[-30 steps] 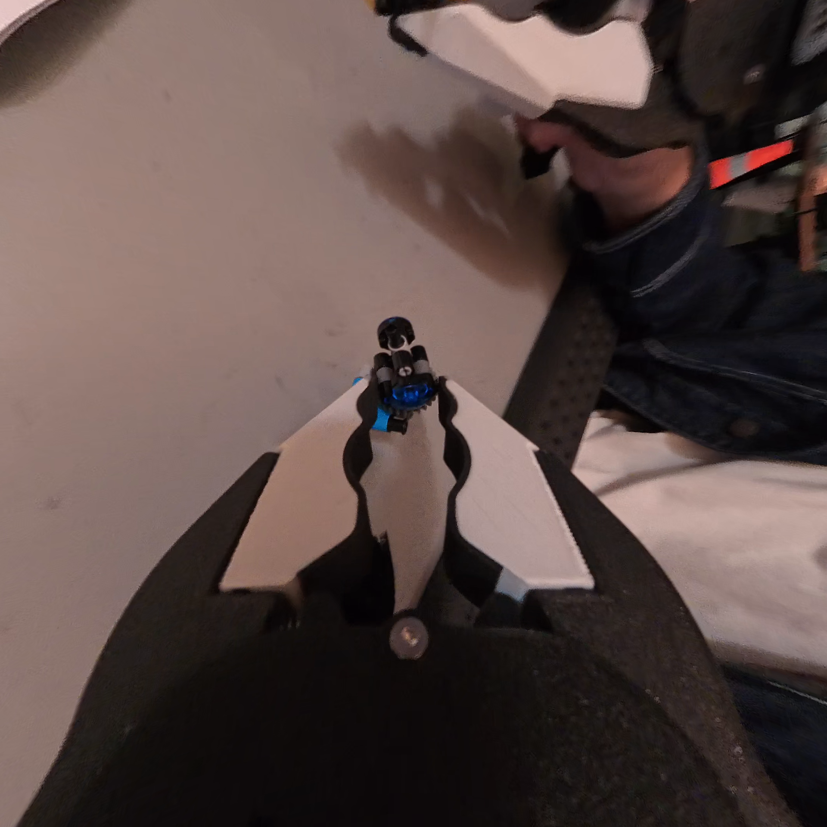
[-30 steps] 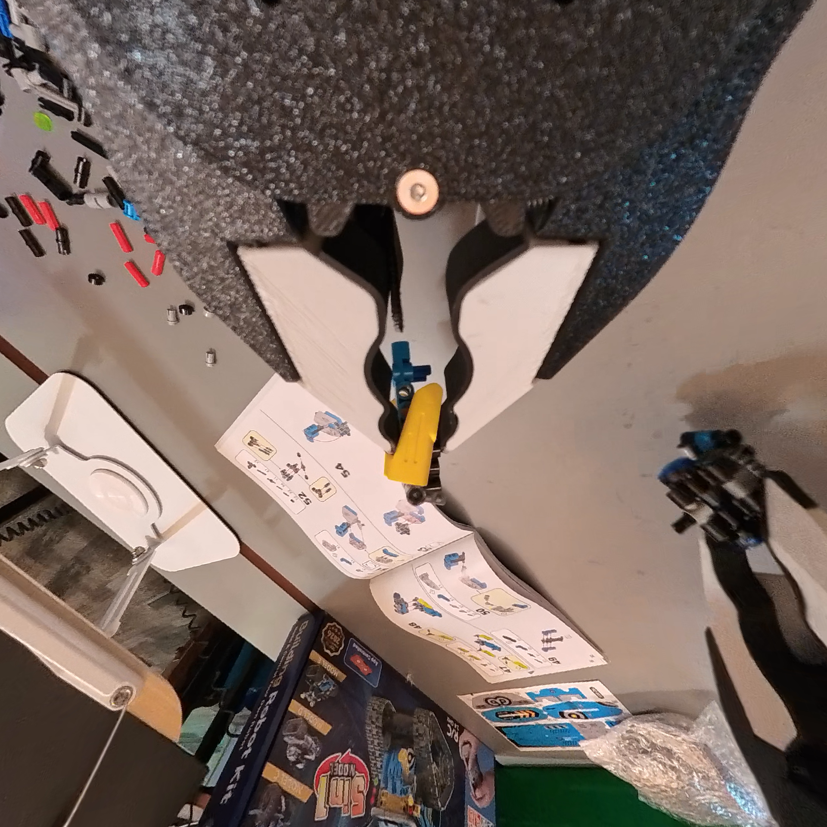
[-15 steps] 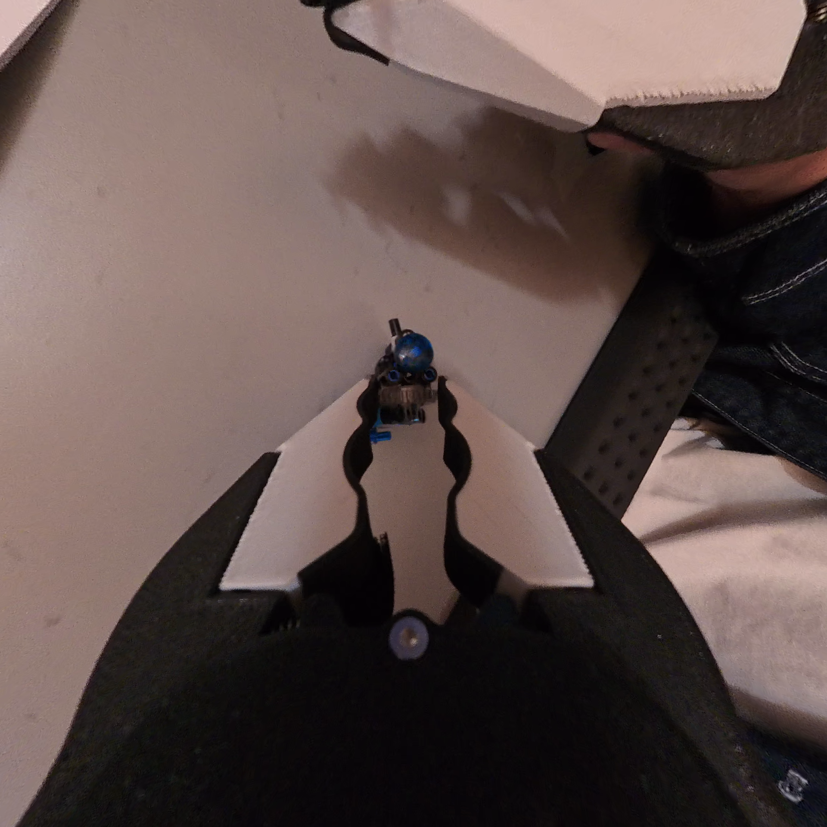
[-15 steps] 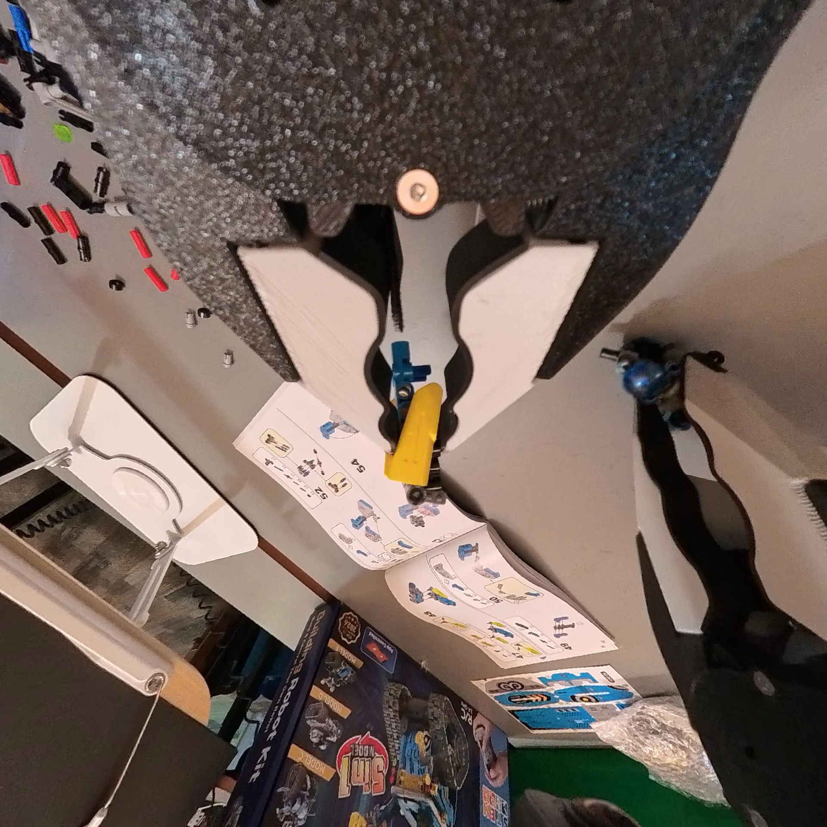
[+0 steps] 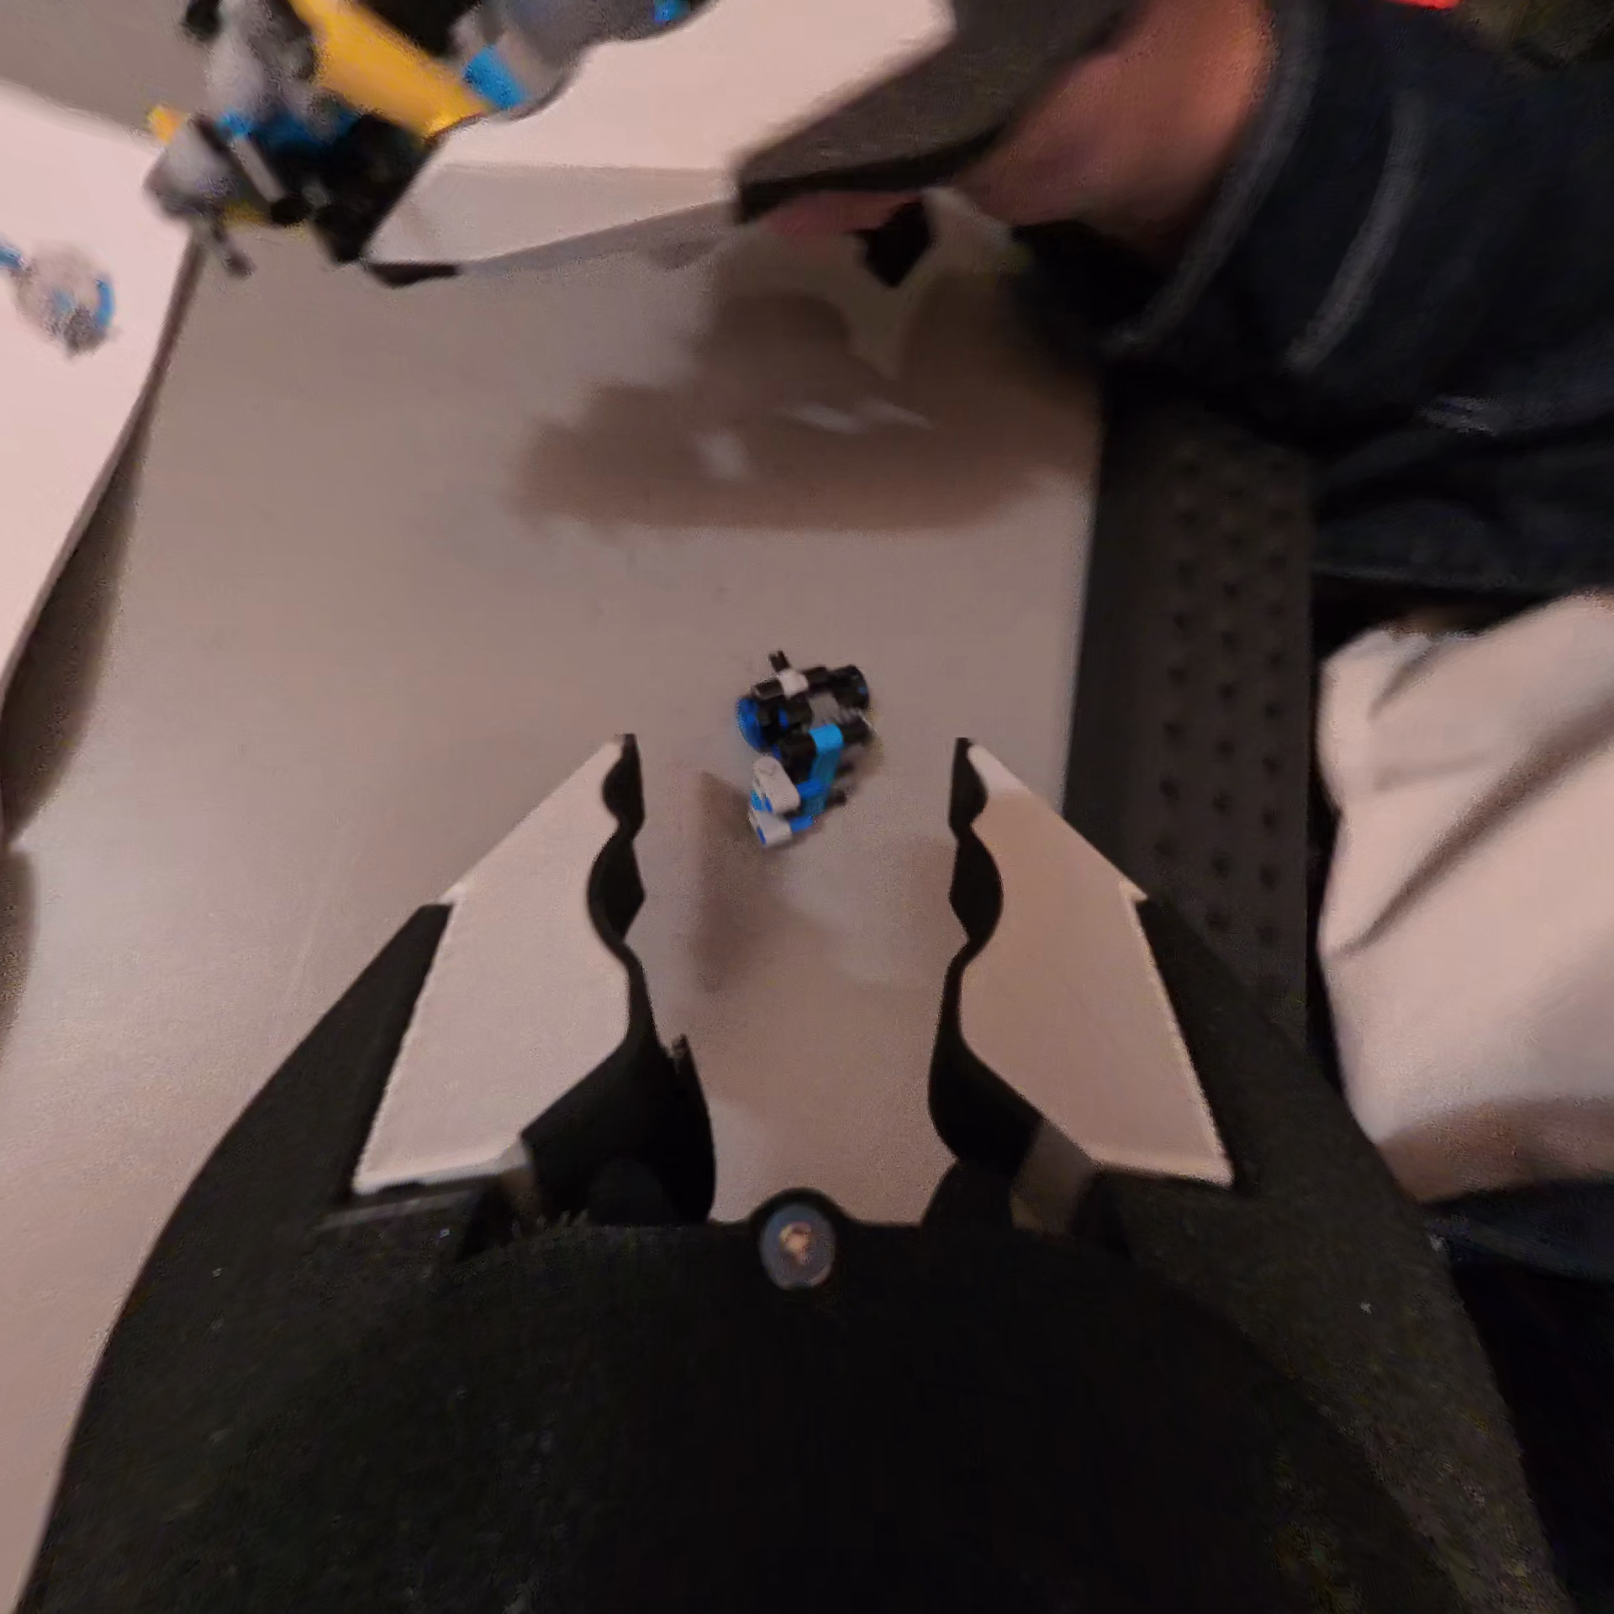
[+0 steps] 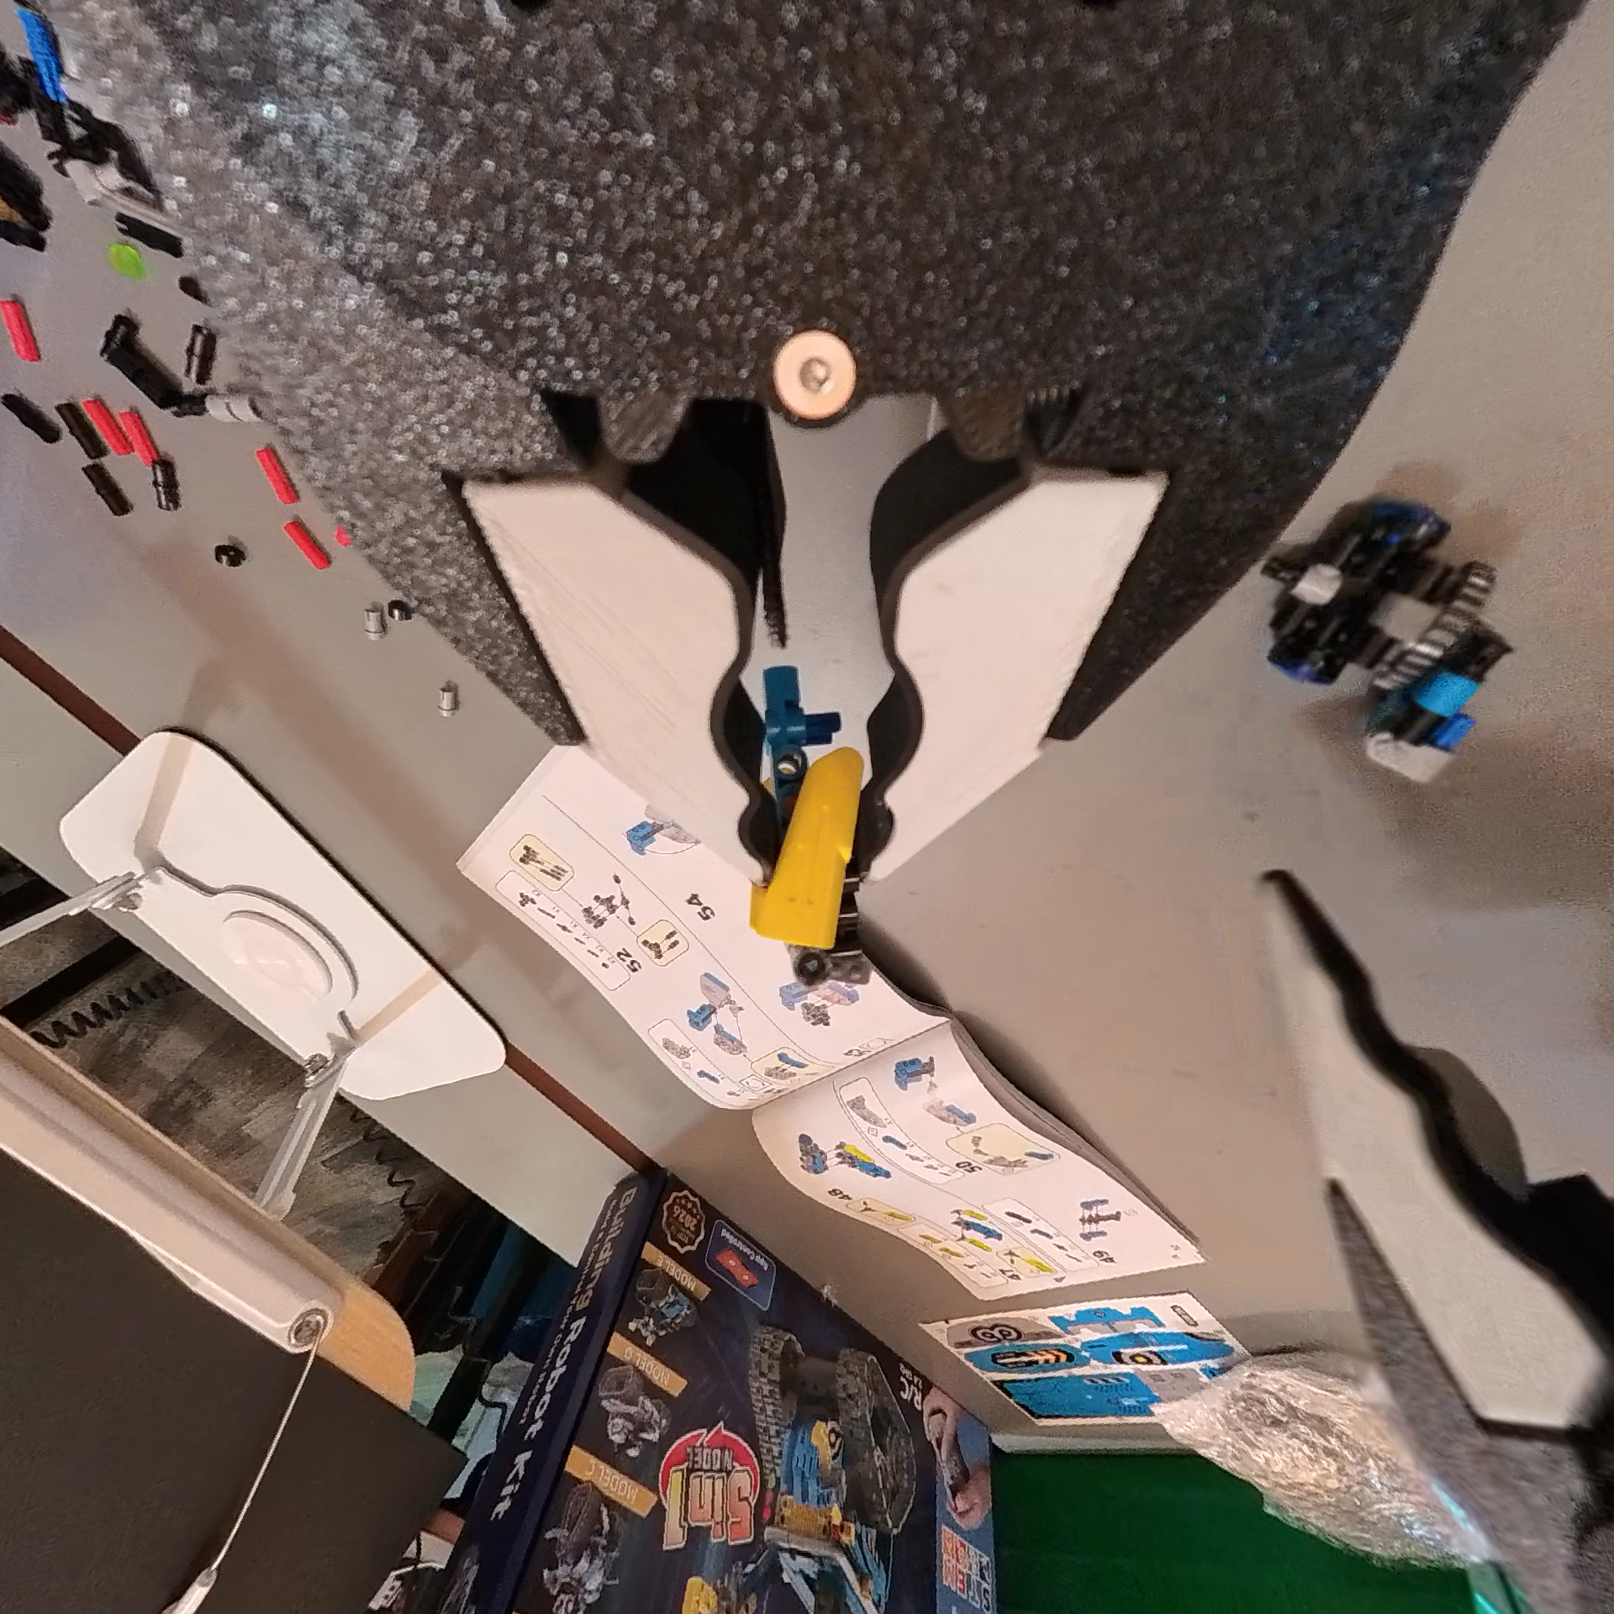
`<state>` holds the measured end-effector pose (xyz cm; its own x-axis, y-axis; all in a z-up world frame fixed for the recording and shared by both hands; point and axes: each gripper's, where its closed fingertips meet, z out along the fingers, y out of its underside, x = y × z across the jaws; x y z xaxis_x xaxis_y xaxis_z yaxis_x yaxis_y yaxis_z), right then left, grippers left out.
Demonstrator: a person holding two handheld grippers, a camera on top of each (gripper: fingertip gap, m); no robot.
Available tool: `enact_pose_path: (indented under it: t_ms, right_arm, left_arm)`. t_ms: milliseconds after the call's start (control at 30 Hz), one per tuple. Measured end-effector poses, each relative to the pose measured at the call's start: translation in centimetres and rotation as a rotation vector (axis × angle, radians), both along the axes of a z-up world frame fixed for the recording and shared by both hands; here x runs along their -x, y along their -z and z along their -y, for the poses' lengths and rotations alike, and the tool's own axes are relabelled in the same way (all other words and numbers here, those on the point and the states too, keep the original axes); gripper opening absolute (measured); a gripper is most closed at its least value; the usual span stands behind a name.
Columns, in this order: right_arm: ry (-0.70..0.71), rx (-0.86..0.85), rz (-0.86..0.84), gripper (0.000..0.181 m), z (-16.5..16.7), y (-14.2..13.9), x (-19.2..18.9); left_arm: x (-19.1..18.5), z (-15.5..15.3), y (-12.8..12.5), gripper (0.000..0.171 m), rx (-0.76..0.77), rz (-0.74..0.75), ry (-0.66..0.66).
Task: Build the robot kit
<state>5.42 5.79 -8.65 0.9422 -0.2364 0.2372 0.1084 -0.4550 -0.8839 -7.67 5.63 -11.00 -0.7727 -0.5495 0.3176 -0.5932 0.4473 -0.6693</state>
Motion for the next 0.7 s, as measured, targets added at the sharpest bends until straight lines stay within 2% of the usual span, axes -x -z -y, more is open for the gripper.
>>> enact_pose_path:
  t_ms: [100,167,233,333,433,533,600,700]
  right_arm:
    - [-0.006,0.003,-0.009,0.017,-0.1,0.2,0.2]
    - [-0.009,0.004,-0.016,0.017,-0.2,0.3,0.3]
    - [-0.010,0.005,-0.019,0.017,-0.2,0.3,0.3]
    - [-0.011,0.005,-0.028,0.017,-0.2,0.5,0.3]
    - [-0.011,-0.004,-0.044,0.017,-0.1,0.5,0.2]
    - [-0.009,-0.013,-0.053,0.017,-0.1,0.3,0.1]
    - [-0.008,-0.016,-0.057,0.017,0.0,0.3,0.0]
    - [-0.006,-0.017,-0.061,0.017,0.0,0.3,-0.2]
  left_arm:
    - [1.7,-0.2,0.7,0.062,0.046,0.047,0.075]
    - [1.9,-0.3,2.1,0.053,-0.006,0.070,0.103]
    - [1.1,-0.6,3.2,0.052,-0.044,0.092,0.112]
    - [0.3,0.3,2.6,0.043,0.073,0.037,0.146]
    - [0.6,1.4,2.0,0.031,0.189,-0.028,0.235]
    - [0.5,1.6,2.5,0.028,0.186,-0.039,0.287]
    - [0.8,1.7,2.6,0.018,0.191,-0.054,0.321]
    - [1.2,1.9,2.9,0.017,0.185,-0.082,0.339]
